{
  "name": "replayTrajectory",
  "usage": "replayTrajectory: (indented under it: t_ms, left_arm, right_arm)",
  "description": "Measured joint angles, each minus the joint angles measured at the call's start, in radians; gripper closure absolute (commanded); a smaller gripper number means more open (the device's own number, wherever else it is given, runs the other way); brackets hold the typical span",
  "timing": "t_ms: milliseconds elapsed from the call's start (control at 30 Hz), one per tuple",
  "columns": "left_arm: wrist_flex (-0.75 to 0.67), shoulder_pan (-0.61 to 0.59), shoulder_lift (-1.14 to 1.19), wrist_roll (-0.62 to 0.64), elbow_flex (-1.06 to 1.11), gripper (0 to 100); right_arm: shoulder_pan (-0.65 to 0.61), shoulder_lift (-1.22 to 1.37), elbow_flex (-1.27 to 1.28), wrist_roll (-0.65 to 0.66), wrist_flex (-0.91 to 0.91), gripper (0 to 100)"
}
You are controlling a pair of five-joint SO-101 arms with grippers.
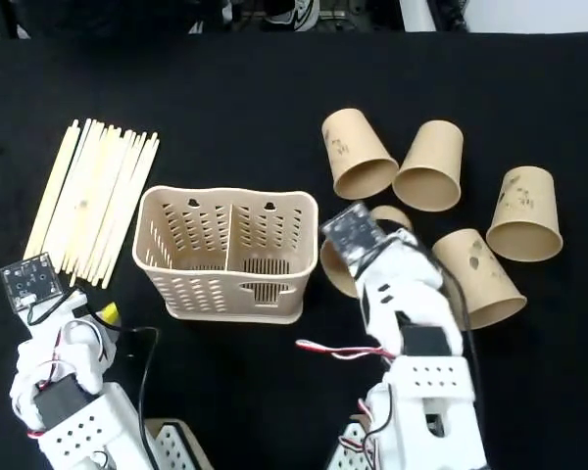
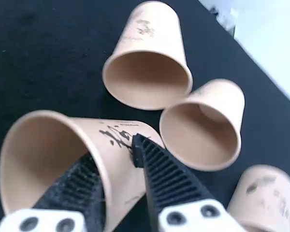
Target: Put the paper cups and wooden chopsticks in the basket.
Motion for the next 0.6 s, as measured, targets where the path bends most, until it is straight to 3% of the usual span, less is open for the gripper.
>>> replayTrajectory:
  t_ms: [333, 600]
  left_arm:
    - [0.005, 0.000, 0.000, 0.000, 0.000, 69]
    - [0.005, 0.000, 0.000, 0.000, 0.000, 69]
  right_arm:
    - [0.020, -0.333, -0.520, -0.140, 0.766, 98.7]
    - [0.020, -0.232, -0.925, -0.325, 0.953, 98.7]
